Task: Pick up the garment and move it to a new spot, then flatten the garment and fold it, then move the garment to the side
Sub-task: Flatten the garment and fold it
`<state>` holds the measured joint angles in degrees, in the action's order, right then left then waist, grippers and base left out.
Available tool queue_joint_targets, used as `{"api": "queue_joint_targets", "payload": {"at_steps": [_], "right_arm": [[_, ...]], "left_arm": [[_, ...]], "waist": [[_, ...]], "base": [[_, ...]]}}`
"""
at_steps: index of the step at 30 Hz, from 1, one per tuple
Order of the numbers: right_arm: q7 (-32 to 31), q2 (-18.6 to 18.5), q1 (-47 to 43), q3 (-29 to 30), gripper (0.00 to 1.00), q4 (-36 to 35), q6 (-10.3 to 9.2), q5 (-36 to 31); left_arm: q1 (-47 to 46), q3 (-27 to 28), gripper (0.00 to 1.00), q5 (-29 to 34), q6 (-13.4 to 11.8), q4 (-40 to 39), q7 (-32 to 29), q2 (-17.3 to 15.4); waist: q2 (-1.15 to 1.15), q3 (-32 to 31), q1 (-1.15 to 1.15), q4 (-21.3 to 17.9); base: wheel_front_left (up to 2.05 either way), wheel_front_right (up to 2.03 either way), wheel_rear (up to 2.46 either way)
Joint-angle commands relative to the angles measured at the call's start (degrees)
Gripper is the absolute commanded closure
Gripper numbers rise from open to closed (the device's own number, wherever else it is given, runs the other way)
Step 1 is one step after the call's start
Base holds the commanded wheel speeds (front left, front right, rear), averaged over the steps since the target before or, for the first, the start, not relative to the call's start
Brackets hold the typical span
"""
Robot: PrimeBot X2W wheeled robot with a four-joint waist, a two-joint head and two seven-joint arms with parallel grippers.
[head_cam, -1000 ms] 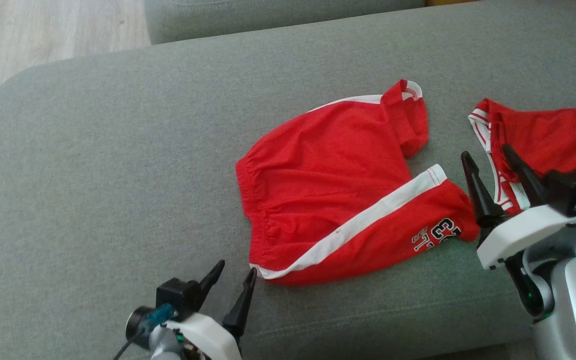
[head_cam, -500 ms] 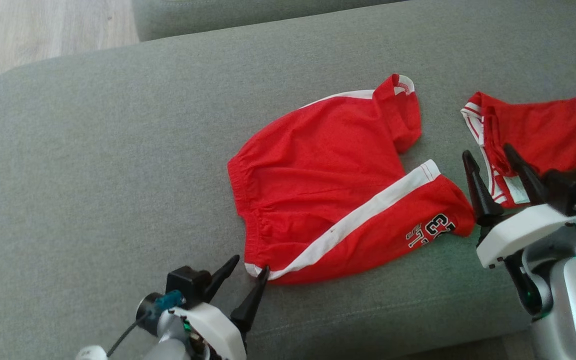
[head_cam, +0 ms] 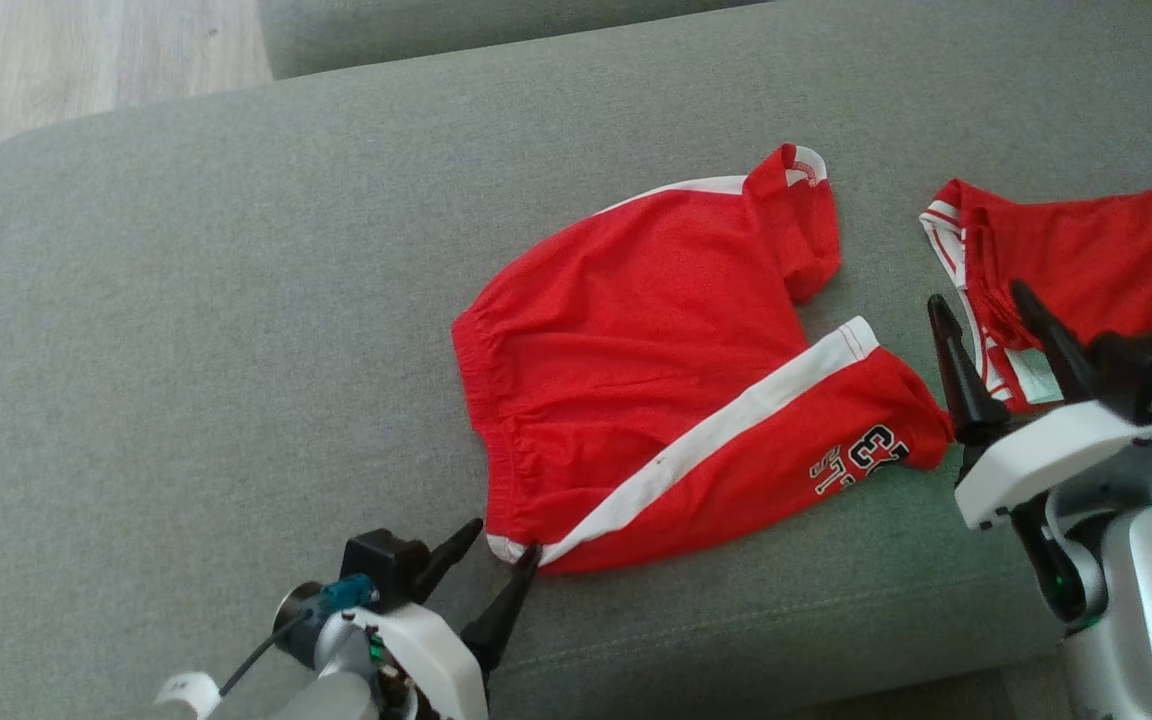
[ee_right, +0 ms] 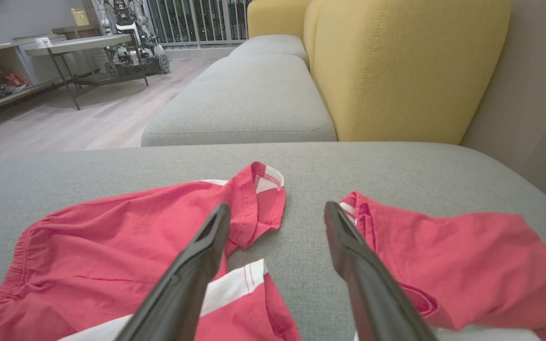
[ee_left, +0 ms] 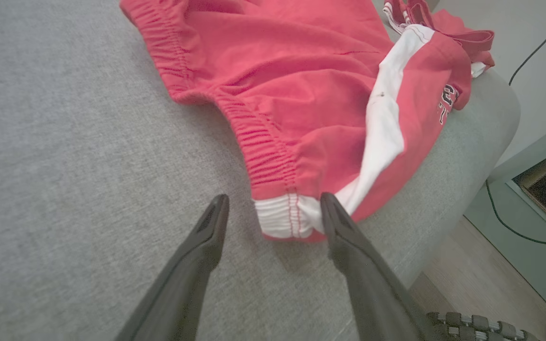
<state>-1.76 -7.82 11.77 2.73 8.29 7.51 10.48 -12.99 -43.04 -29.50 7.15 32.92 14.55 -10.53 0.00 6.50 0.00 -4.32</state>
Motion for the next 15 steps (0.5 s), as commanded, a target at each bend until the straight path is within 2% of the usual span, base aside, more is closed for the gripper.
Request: {"api": "queue_joint_targets", "payload": {"at_steps": [1, 2, 3, 4, 5, 8, 15], "right_arm": [[-0.13, -0.42, 2.85, -1.03, 0.0, -2.1, -0.02, -0.62], [-0.19, -0.45, 2.86, -1.01, 0.0, -2.08, -0.02, -0.63], [-0.24, -0.48, 2.86, -0.97, 0.0, -2.06, -0.02, -0.65], [-0.24, -0.48, 2.86, -0.97, 0.0, -2.06, -0.02, -0.65], [-0.28, -0.49, 2.86, -0.93, 0.0, -2.04, -0.02, -0.66], [-0.33, -0.45, 2.88, -0.71, 0.0, -1.68, -0.02, -0.77], [-2.6, 0.28, 4.36, 0.05, 0.0, 1.85, -0.02, -0.49]], "left_arm": [[-3.05, 1.09, 0.0, -0.73, 0.34, -0.89, 0.45, -1.11], [-3.22, 0.65, 0.02, -1.08, 0.34, -0.67, 0.45, -1.16], [-3.39, 0.19, 0.53, -1.53, 0.34, -0.48, 0.45, -1.2], [-3.39, 0.19, 0.53, -1.53, 0.34, -0.48, 0.45, -1.2], [-3.57, -0.24, 1.0, -1.94, 0.34, -0.33, 0.45, -1.27], [-4.11, -1.34, 1.0, -3.41, 0.34, 0.03, 0.45, -1.46], [-3.67, 4.27, 1.0, -1.75, 0.21, -4.32, 0.45, -0.96]], "waist": [[0.0, 0.12, 0.0, -0.06], [0.0, 0.14, 0.0, -0.09], [0.0, 0.16, 0.0, -0.11], [0.0, 0.16, 0.0, -0.11], [0.0, 0.16, 0.0, -0.11], [0.0, 0.18, 0.0, 0.19], [0.0, 0.67, 0.0, 1.85]], "base": [[0.0, 0.0, 0.0], [0.0, 0.0, 0.0], [0.0, 0.0, 0.0], [0.0, 0.0, 0.0], [0.0, 0.0, 0.0], [0.0, 0.0, 0.0], [0.0, 0.0, 0.0]]}}
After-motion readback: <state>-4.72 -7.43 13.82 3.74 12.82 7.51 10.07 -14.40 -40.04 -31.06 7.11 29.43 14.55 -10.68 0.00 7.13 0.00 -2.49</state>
